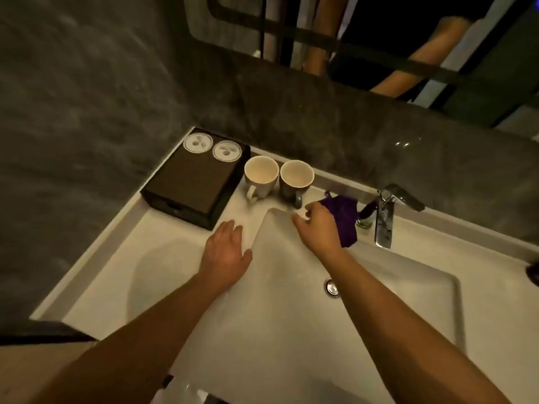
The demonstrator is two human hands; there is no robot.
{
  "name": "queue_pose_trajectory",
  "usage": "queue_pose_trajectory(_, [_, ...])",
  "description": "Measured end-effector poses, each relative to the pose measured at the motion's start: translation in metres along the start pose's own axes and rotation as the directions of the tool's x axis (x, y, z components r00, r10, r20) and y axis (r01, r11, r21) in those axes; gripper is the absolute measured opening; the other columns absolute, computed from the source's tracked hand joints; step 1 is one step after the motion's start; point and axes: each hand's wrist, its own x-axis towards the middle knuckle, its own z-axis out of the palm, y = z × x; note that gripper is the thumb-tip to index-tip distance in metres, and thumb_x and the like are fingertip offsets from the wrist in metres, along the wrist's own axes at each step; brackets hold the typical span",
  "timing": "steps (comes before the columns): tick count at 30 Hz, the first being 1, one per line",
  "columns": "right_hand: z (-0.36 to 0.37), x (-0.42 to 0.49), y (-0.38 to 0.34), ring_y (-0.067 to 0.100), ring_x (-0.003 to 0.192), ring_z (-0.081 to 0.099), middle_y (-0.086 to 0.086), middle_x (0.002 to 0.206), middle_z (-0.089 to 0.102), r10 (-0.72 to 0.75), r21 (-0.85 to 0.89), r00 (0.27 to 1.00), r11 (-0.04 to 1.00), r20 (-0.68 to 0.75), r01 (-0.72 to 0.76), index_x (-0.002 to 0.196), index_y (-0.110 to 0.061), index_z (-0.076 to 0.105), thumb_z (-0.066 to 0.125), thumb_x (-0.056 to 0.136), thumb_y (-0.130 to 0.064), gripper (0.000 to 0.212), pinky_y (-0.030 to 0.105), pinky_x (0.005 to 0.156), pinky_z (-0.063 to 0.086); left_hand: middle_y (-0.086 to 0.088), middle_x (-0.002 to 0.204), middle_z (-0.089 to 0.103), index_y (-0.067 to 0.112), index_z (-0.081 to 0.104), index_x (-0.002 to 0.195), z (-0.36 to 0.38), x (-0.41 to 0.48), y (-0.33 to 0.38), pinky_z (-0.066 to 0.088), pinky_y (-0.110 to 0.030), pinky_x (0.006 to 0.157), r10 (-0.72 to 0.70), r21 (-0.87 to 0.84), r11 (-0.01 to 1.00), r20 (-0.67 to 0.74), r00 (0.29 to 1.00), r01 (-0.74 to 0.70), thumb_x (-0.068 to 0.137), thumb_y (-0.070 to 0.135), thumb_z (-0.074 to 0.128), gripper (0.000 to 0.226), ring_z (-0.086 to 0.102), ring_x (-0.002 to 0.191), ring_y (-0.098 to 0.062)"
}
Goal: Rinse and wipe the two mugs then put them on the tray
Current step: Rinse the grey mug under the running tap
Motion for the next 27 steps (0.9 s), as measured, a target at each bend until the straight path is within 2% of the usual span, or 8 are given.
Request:
queue_pose_trajectory(5, [0.017,0.034,-0.018,0.025,0.091,0.065,0.009,0.102,0.068,0.076,0.021,0.994,0.997,-0.08,-0.075,0.108,-0.009,0.063,0.07,0.092,-0.041,0.036,0.034,0.072,0.048,-0.013,0.172,0.02,0.015,0.025,0.163,0.018,0.011,-0.011,0.013,-0.048,0.128,-0.004,0.033,0.999,0.014,1.0,0.004,0.102,0.048,0.038,0.07,0.012,0.161,-0.03])
queue_pose_trajectory(13, [0.038,0.04,-0.021,0.023,0.082,0.064,0.007,0.09,0.069,0.218,0.027,0.94,0.976,-0.264,-0.218,0.097,-0.01,0.065,0.063,0.099,-0.034,0.025,0.034,0.068,0.045,-0.015,0.171,0.024,0.012,0.03,0.162,0.026,0.012,-0.015,0.017,-0.05,0.128,0.009,0.075,0.997,-0.014,1.0,-0.007,0.101,0.05,0.028,0.072,0.017,0.16,-0.031])
queue_pose_trajectory(15, [0.039,0.035,-0.017,0.022,0.082,0.063,0.006,0.089,0.069,0.237,0.053,0.926,0.971,-0.295,-0.232,0.095,-0.01,0.065,0.064,0.098,-0.033,0.024,0.032,0.067,0.042,-0.014,0.17,0.027,0.013,0.034,0.161,0.025,0.012,-0.015,0.02,-0.05,0.127,0.015,0.043,0.999,-0.023,1.0,-0.014,0.1,0.05,0.03,0.072,0.019,0.159,-0.031])
queue_pose_trajectory(19, [0.037,0.01,-0.001,0.016,0.075,0.062,0.0,0.083,0.066,0.224,0.135,0.925,0.972,-0.308,-0.191,0.09,-0.012,0.066,0.068,0.096,-0.032,0.021,0.038,0.068,0.053,-0.014,0.164,0.04,0.013,0.05,0.15,0.022,0.012,-0.018,0.027,-0.053,0.123,-0.006,-0.108,0.994,-0.071,0.997,-0.002,0.093,0.045,0.049,0.065,0.031,0.154,-0.033])
queue_pose_trajectory(21, [0.034,-0.012,0.012,0.014,0.072,0.06,-0.002,0.081,0.066,0.204,0.172,0.927,0.973,-0.314,-0.155,0.089,-0.013,0.067,0.071,0.094,-0.031,0.019,0.035,0.065,0.051,-0.016,0.153,0.051,0.01,0.063,0.136,0.023,0.01,-0.016,0.034,-0.056,0.118,-0.037,-0.21,0.978,-0.096,0.995,0.017,0.087,0.036,0.056,0.055,0.042,0.147,-0.036])
queue_pose_trajectory(23, [0.028,-0.038,0.029,0.013,0.073,0.061,-0.003,0.081,0.066,0.179,0.192,0.925,0.974,-0.334,-0.119,0.09,-0.014,0.069,0.073,0.092,-0.029,0.016,0.033,0.064,0.051,-0.013,0.129,0.066,0.006,0.072,0.113,0.023,0.005,-0.008,0.048,-0.056,0.105,-0.074,-0.353,0.936,-0.159,0.984,0.013,0.086,0.028,0.058,0.037,0.06,0.124,-0.038])
queue_pose_trajectory(25, [0.018,-0.067,0.045,0.008,0.074,0.062,-0.007,0.082,0.066,0.207,0.214,0.926,0.966,-0.316,-0.143,0.09,-0.018,0.069,0.072,0.093,-0.029,0.011,0.03,0.065,0.052,-0.005,0.104,0.067,0.005,0.071,0.101,0.014,-0.002,0.013,0.056,-0.046,0.087,-0.136,-0.492,0.871,-0.221,0.966,0.011,0.09,0.016,0.062,0.018,0.067,0.098,-0.033])
queue_pose_trajectory(27, [0.007,-0.093,0.066,0.005,0.075,0.063,-0.011,0.081,0.067,0.239,0.221,0.927,0.959,-0.289,-0.178,0.089,-0.023,0.068,0.071,0.093,-0.03,0.008,0.026,0.065,0.052,-0.001,0.1,0.064,0.008,0.069,0.101,0.001,-0.005,0.044,0.051,-0.035,0.082,-0.157,-0.575,0.819,-0.221,0.962,0.002,0.091,0.003,0.067,0.011,0.066,0.094,-0.028])
